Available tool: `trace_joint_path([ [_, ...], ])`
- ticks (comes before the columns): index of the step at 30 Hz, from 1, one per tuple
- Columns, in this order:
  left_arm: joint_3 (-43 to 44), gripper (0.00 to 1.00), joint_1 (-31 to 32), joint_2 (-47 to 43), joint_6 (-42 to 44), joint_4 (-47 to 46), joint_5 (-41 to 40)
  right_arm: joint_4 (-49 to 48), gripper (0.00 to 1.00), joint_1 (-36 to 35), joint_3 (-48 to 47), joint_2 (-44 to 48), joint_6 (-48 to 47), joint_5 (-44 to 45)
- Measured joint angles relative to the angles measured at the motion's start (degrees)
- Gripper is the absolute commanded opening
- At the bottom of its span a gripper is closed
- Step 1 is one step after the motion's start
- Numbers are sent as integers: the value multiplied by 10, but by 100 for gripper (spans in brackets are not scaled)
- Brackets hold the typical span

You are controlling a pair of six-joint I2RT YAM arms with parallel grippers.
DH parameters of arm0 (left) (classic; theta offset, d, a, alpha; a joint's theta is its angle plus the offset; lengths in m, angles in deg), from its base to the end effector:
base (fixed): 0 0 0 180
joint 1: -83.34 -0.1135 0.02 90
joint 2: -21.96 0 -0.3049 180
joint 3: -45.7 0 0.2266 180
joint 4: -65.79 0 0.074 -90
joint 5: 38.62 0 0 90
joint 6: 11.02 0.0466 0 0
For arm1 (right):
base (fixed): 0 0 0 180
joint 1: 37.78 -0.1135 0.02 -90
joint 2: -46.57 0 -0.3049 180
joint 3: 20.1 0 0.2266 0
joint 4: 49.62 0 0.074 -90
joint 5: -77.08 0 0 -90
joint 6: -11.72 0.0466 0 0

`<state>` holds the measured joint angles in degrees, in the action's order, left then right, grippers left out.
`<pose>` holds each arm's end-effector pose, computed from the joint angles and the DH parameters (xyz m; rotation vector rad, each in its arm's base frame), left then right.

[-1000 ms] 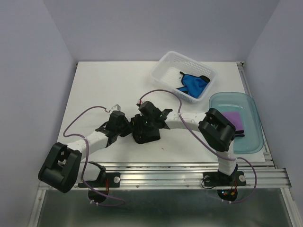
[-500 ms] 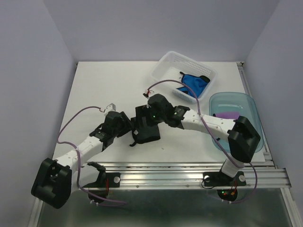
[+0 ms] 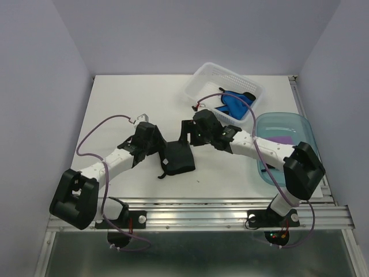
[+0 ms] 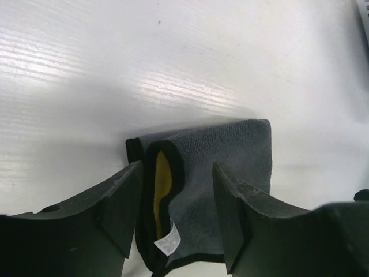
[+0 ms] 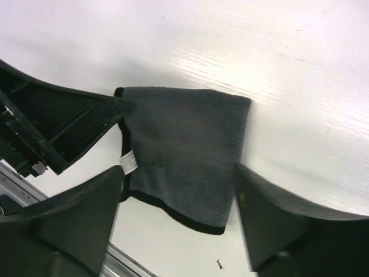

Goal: Fold and stack the towels
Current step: Fold the towel

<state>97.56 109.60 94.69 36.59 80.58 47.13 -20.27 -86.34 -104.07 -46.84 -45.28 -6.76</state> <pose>0.2160 -0.1027 0.2537 -0.3587 2.2255 -0.5833 0.2390 0.2632 0.3053 -0.2551 2.3099 0.6325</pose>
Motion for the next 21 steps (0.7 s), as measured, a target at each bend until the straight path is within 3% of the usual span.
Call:
trace_joint_path([
  [2,7,45,0,19,5,-1,-4,-12,43,16,13,-1,5,-15],
  [4,12,38,0,43,11,-1,-9,-24,31,32,23,-4,11,-38],
  [6,14,33,0,64,14,-1,-12,-37,26,37,27,-14,15,-54],
  [12,19,31,0,112,16,-3,-21,-68,18,35,40,-54,23,-110],
  [21,37,31,0,141,16,-18,-23,-86,18,35,117,-78,35,-146],
])
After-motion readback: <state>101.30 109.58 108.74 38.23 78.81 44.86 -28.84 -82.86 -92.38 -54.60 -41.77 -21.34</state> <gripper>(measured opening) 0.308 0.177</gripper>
